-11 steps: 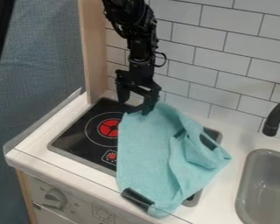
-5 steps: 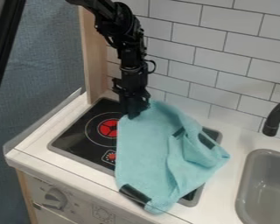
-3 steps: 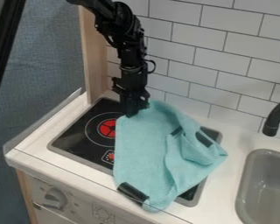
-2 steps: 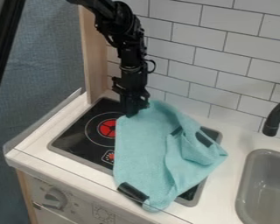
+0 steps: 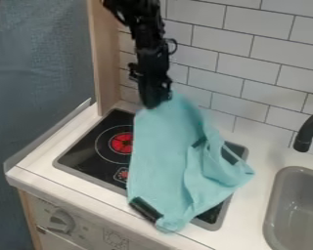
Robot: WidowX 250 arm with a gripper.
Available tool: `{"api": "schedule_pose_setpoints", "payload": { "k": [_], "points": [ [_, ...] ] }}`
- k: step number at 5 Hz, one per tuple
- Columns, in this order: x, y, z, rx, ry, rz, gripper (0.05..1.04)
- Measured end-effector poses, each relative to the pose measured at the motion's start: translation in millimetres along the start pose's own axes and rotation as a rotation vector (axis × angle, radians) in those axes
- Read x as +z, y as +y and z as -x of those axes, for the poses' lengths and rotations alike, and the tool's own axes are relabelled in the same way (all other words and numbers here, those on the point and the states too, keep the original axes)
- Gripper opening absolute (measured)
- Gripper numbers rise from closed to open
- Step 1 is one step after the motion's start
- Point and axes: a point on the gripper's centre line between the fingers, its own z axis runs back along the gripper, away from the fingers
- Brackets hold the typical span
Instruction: Fold the cloth from top left to right
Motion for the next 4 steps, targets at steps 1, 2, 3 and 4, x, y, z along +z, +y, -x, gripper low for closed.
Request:
{"api": "schedule_pose_setpoints", "payload": {
  "k": [1,2,3,4],
  "points": [
    [14,-34,-6,-0.089,-0.019,0.01,0.051],
    [26,-69,-7,-0.192,-0.045,0.035,0.051],
    [29,-104,-1,-0.311,-0.061,0.044,0.051],
    [21,-130,6,-0.409,-0.052,0.042,0.051]
  ]
}}
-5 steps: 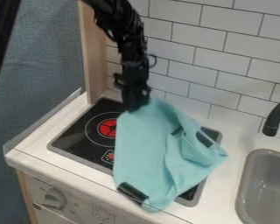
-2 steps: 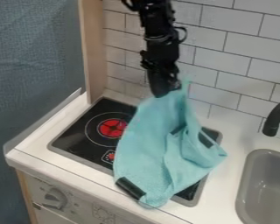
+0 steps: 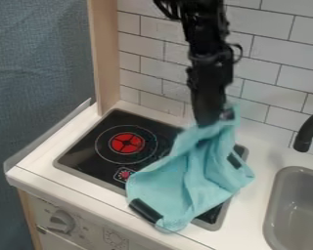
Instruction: Fold the cloth from top left to right
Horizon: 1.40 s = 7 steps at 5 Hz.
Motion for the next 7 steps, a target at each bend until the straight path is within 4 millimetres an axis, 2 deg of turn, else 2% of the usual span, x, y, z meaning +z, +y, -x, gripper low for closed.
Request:
{"api": "schedule_pose_setpoints", "payload": {
  "k": [1,2,3,4,5,6,7],
  "points": [
    [-11,-10,-2,-0.067,0.015,-0.018,0.051],
    [-38,-18,5,-0.113,0.064,-0.027,0.051],
    [-47,-19,6,-0.124,0.062,-0.019,0.073],
    [-47,-18,7,-0.134,0.07,-0.025,0.227],
    [-47,-18,6,-0.124,0.065,-0.02,0.498],
    [-47,-16,7,-0.107,0.06,-0.016,0.815],
    [-46,-17,10,-0.1,0.067,0.0,1.022]
  ]
}}
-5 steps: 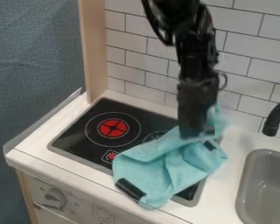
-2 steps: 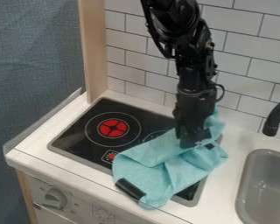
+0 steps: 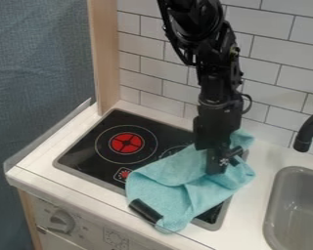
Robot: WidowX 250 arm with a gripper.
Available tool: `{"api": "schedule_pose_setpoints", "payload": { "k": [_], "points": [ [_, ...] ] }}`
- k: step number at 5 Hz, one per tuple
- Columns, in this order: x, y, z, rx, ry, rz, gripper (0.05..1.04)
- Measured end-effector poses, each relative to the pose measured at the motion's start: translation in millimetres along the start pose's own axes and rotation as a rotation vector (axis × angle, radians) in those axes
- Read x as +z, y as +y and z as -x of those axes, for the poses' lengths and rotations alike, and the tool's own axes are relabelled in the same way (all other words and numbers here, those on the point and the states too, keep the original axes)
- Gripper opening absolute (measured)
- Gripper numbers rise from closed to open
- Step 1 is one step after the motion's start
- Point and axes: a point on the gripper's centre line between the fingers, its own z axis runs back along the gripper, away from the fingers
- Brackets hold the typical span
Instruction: Fold the cloth from top left to right
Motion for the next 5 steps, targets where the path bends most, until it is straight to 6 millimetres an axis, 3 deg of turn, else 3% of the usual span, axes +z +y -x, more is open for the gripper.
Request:
{"api": "schedule_pose_setpoints", "payload": {
  "k": [2,4,5],
  "points": [
    [28,-1,-6,-0.004,-0.053,0.011,0.999],
    [73,11,-10,0.022,-0.092,-0.002,0.999],
    [73,12,-8,0.028,-0.09,-0.001,0.999]
  ]
}}
